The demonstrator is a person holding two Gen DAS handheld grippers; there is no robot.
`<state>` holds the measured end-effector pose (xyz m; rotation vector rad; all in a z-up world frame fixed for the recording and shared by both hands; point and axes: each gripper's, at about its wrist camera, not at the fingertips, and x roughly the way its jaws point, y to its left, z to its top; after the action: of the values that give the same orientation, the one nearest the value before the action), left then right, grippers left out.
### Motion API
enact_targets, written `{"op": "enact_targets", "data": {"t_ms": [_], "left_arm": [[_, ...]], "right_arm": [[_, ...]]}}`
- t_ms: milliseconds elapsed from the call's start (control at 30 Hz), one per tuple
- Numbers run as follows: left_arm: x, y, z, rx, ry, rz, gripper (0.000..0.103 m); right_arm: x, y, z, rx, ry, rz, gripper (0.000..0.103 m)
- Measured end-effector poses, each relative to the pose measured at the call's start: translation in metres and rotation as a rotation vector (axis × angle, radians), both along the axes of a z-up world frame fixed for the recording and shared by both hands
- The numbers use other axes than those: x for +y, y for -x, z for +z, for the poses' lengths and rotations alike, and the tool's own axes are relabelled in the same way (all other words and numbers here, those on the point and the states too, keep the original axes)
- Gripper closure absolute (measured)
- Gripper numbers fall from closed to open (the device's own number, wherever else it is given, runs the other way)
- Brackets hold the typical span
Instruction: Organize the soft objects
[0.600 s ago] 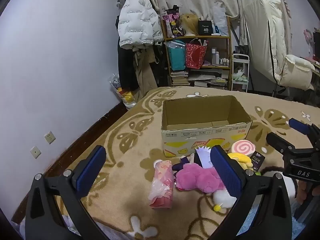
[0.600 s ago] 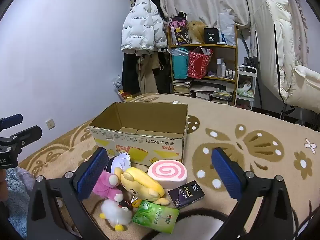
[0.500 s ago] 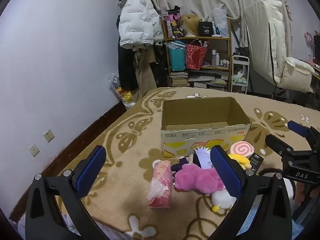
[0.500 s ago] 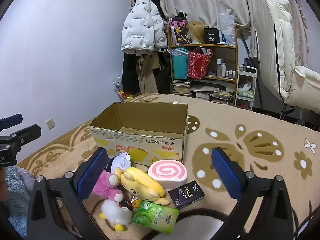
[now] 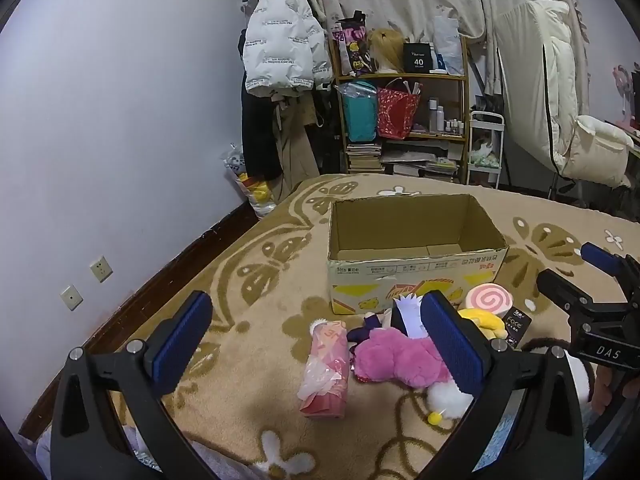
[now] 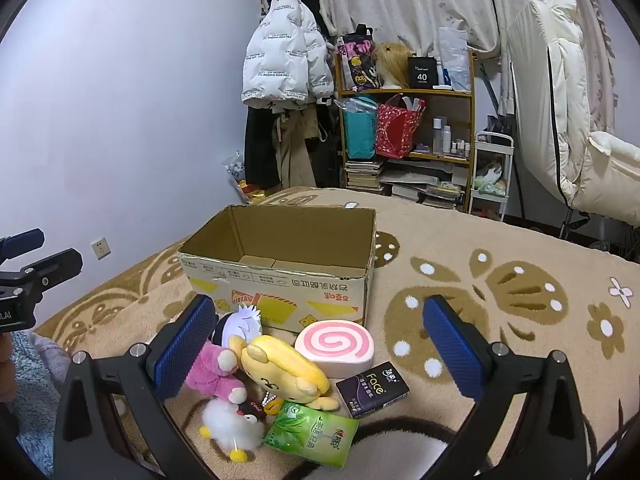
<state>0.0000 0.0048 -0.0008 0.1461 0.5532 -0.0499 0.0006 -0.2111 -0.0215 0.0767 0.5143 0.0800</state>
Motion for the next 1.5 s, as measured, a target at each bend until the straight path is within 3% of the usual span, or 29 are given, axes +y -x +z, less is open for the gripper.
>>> {"op": "enact_targets", "data": {"t_ms": [1500], "left_arm": [[-0.0006,-0.0005,-0.0041,0.003,-0.013,-0.001,0.0]], "right_arm": [[-0.0006,-0.0002,-0.0001,0.001,-0.001,0.0,0.0]]}}
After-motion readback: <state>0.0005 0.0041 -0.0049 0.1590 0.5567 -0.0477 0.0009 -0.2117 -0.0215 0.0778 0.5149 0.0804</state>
